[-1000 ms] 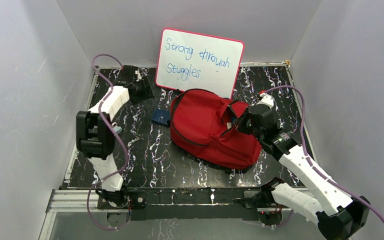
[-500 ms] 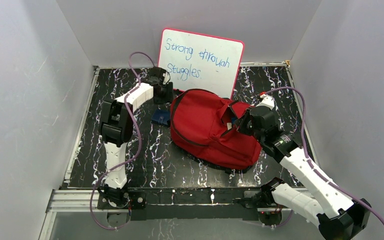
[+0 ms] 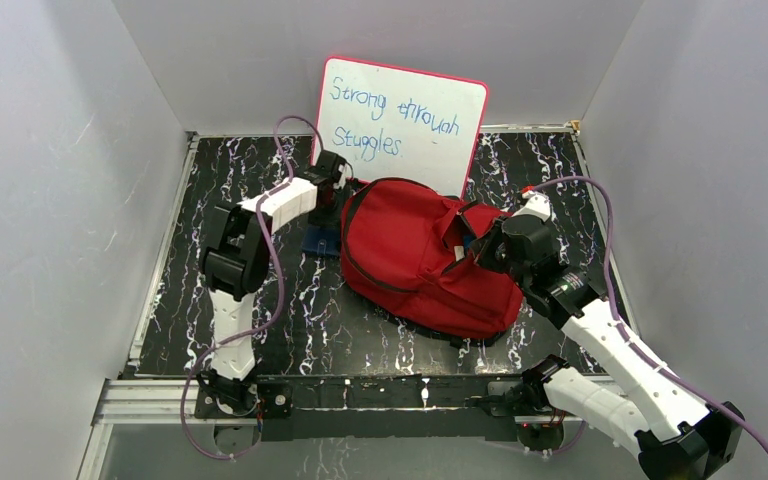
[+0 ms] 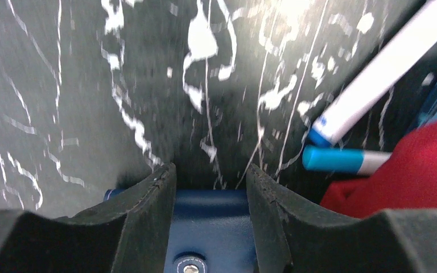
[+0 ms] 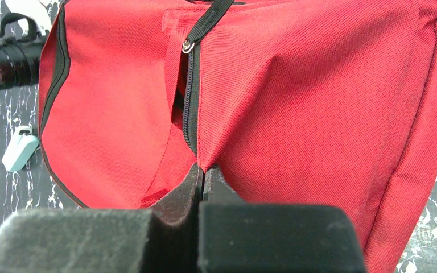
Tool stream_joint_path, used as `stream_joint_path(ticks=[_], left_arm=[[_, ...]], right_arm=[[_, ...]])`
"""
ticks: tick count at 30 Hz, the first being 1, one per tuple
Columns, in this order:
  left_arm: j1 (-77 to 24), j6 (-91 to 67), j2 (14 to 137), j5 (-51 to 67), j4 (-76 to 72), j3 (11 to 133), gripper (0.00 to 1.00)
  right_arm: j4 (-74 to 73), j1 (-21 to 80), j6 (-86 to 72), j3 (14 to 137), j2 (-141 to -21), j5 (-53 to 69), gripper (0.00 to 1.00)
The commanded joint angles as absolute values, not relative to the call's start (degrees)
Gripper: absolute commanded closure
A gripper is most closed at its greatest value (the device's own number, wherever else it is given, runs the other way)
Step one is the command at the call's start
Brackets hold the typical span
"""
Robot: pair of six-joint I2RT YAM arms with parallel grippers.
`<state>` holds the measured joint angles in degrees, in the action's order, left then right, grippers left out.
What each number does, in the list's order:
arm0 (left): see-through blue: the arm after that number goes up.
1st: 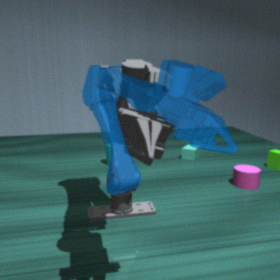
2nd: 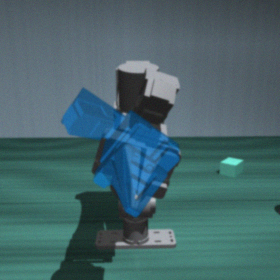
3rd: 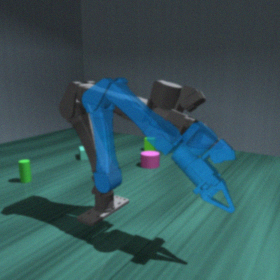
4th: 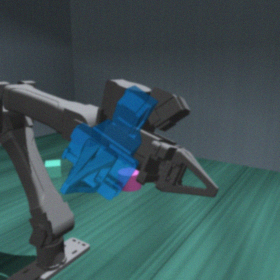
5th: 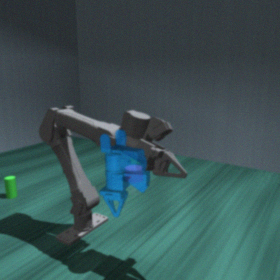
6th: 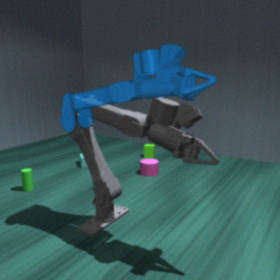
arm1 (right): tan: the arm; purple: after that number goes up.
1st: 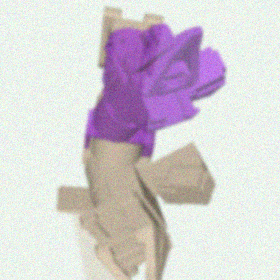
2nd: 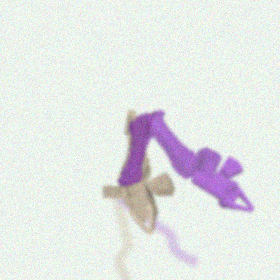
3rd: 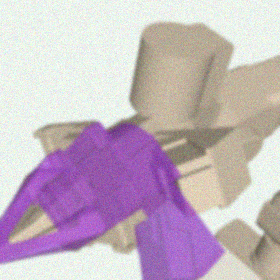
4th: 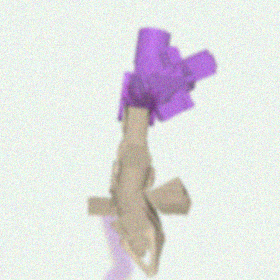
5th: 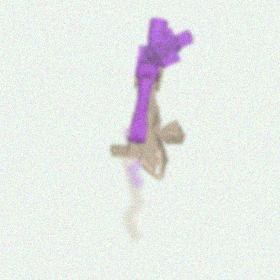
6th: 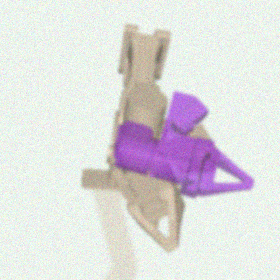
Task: Pack the student bag
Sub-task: Move the personal item to the center of the board.
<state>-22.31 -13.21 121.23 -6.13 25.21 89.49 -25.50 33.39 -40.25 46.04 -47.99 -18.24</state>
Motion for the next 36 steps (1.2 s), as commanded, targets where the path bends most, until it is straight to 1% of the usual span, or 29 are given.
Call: stream_joint_path(ticks=[1,6,11,15,20,27,32,36], left_arm=[[-22.73,-13.97,115.52,-9.37,31.73,81.28,0.54],[-24.87,-14.57,110.40,-10.65,31.89,73.50,0.54],[-26.88,-17.49,107.45,-13.16,35.35,68.93,0.56],[-27.16,-24.38,101.79,-13.73,36.49,63.08,0.56],[-27.42,-36.87,92.90,-16.15,36.43,53.33,0.55],[-30.10,-48.25,81.19,-14.80,38.31,43.15,0.55],[-30.85,-49.92,77.01,-16.45,39.89,42.22,0.53],[-30.85,-46.46,77.62,-19.32,42.35,51.43,0.51]], right_arm=[[-22.91,33.20,-39.55,46.52,-47.53,-18.85,1.00],[-21.72,33.15,-39.73,45.82,-47.96,-18.25,1.00],[-21.30,33.19,-39.86,45.79,-48.51,-17.49,1.00],[-20.64,33.14,-40.20,45.53,-48.59,-17.03,1.00],[-19.93,33.16,-40.90,45.44,-49.02,-15.53,1.00],[-19.30,33.22,-41.66,45.21,-49.70,-13.33,1.00],[-18.60,33.14,-41.92,44.57,-49.66,-13.16,1.00],[-19.02,33.19,-41.79,45.01,-49.97,-13.07,1.00]])
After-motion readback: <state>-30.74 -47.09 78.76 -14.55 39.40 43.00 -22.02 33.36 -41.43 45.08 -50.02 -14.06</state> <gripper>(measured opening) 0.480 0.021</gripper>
